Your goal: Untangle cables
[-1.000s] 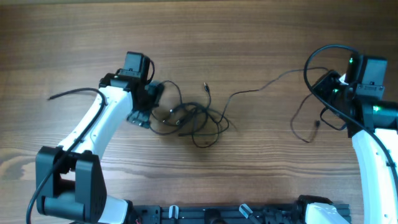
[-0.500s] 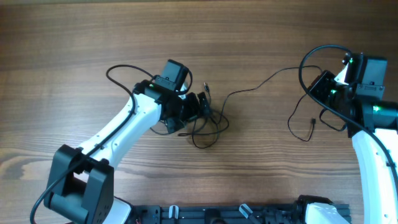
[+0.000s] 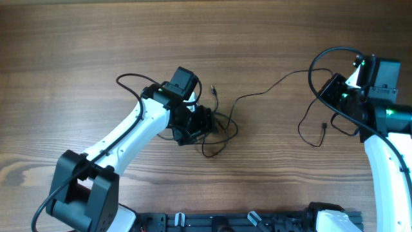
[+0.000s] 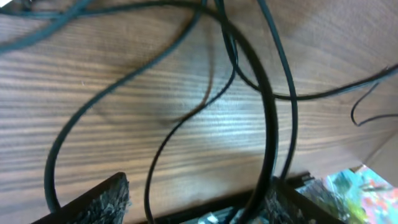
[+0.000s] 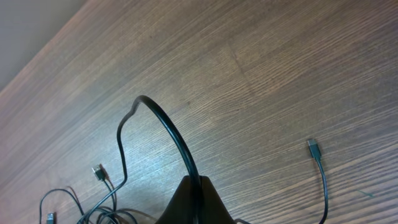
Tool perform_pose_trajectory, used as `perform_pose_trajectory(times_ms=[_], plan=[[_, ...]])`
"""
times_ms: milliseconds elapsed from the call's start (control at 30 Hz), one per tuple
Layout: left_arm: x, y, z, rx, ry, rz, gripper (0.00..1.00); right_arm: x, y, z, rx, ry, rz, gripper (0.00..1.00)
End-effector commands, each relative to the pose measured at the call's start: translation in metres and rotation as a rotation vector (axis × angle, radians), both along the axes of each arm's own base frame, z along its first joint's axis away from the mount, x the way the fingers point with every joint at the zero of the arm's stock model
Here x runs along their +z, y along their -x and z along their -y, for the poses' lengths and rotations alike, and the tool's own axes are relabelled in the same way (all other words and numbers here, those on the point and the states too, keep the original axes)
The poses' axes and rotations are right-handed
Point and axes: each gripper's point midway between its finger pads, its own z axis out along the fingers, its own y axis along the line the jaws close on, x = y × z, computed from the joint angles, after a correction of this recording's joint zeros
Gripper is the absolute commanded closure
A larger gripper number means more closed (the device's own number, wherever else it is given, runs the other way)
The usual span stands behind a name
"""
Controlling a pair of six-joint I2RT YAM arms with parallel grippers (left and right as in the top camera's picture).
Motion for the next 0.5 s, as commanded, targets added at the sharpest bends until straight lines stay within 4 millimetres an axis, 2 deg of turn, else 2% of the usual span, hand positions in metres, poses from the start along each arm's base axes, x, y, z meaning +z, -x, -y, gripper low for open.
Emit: perform_pose_trajectory(times_ms=[0, 67, 100, 133, 233, 333, 400, 467], plan=[[0.002, 0.006, 0.005, -0.015, 0.032, -0.03, 0.42, 0.0, -0.002, -0.003, 0.025, -0.004, -0.001, 0.96], [0.002, 0.006, 0.005, -0.019, 0.031, -0.027, 0.48, 0.0, -0.001, -0.003, 0.025, -0.004, -0.001, 0.96], [0.001, 0.004, 0.004, -0.063, 0.032, 0.006, 0.55, 0.0, -0.002, -0.003, 0.025, -0.004, -0.001, 0.96], [-0.003, 0.001, -0.003, -0.075, -0.011, 0.032, 0.66, 0.0, -0.001, -0.003, 0.024, -0.004, -0.004, 0.96], [-0.012, -0.005, -0.024, -0.056, -0.135, 0.062, 0.76, -0.001, 0.0, 0.0, 0.011, 0.012, -0.011, 0.96], [-0.022, -0.011, -0.074, 0.001, -0.35, 0.068, 0.96, -0.003, 0.004, 0.029, -0.094, 0.14, -0.035, 0.96], [-0.024, -0.014, -0.106, 0.058, -0.458, 0.054, 0.96, -0.002, 0.012, 0.054, -0.231, 0.22, -0.056, 0.96], [-0.023, -0.017, -0.146, 0.214, -0.565, 0.007, 0.96, -0.001, 0.021, 0.078, -0.351, 0.267, -0.068, 0.96]])
